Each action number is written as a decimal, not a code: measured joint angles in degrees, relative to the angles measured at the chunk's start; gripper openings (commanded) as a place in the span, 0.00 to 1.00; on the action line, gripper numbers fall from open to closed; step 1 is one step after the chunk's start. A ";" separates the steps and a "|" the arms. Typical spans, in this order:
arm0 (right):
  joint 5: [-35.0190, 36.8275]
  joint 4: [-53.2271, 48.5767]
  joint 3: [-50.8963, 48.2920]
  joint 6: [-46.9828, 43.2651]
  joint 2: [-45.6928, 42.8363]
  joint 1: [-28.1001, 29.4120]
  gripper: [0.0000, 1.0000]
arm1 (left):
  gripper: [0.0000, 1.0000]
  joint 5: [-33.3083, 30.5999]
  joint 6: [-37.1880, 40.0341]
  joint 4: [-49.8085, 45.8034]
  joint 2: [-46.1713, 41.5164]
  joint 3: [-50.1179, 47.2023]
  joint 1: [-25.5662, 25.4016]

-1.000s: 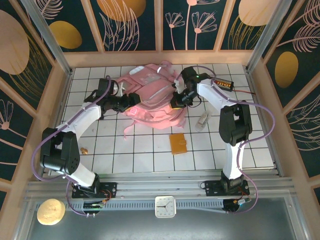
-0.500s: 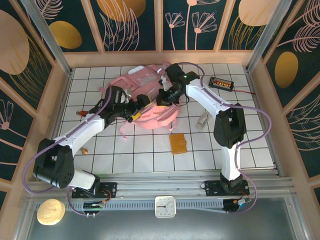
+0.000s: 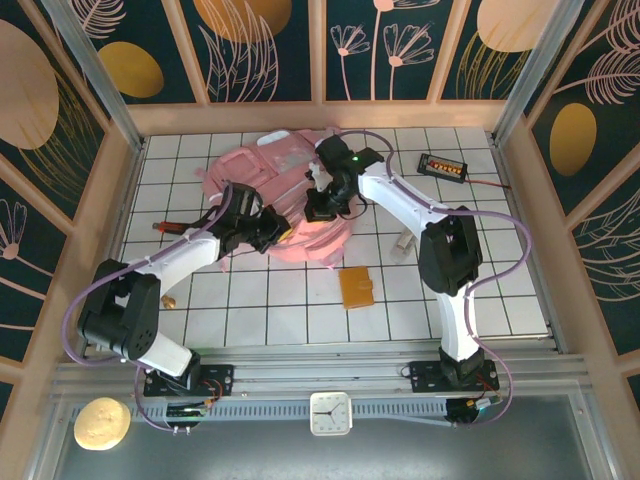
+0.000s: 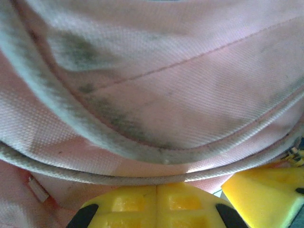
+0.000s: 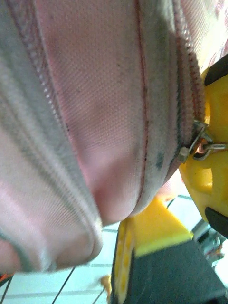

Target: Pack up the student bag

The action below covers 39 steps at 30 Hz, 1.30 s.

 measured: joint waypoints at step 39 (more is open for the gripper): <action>-3.39 -7.56 4.39 -3.54 -0.66 -2.38 0.00 | 0.55 1.77 -15.93 18.08 -1.55 -7.61 4.11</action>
